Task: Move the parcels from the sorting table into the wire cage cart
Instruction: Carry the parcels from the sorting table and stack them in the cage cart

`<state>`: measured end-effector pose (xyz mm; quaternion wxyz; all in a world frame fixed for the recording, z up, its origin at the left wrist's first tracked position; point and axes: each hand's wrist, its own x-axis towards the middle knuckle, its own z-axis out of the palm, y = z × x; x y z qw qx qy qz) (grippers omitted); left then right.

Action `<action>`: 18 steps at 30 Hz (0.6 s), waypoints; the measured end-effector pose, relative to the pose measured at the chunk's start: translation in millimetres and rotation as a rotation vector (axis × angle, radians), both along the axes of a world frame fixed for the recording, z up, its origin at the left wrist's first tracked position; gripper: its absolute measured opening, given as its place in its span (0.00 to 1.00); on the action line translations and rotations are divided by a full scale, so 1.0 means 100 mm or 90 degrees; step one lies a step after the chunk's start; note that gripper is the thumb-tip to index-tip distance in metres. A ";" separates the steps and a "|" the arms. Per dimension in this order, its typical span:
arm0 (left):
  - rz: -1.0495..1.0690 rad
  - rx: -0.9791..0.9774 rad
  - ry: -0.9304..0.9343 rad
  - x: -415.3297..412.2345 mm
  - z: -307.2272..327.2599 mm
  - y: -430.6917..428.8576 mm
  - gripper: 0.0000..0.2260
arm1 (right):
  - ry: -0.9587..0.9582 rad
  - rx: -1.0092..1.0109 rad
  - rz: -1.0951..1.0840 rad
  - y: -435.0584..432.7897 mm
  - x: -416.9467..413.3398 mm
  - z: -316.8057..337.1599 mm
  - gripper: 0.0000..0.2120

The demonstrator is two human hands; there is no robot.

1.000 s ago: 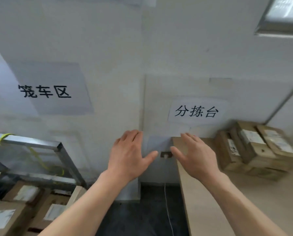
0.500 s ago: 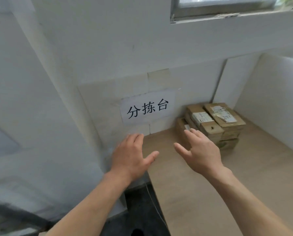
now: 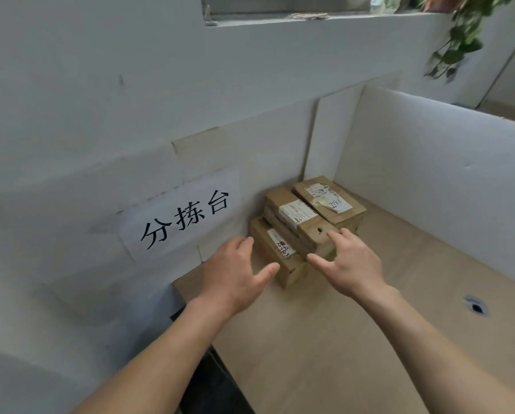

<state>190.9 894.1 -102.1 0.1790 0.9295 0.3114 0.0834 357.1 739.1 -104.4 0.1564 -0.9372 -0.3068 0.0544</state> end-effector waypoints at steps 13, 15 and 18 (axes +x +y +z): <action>-0.079 -0.071 0.004 0.54 -0.23 0.45 0.31 | 0.049 -0.044 -0.104 0.64 0.43 -0.27 0.34; -0.079 -0.089 0.006 0.59 -0.28 0.50 0.31 | 0.060 -0.043 -0.111 0.68 0.48 -0.31 0.34; -0.080 -0.116 -0.002 0.66 -0.33 0.56 0.30 | 0.063 -0.052 -0.119 0.71 0.53 -0.39 0.32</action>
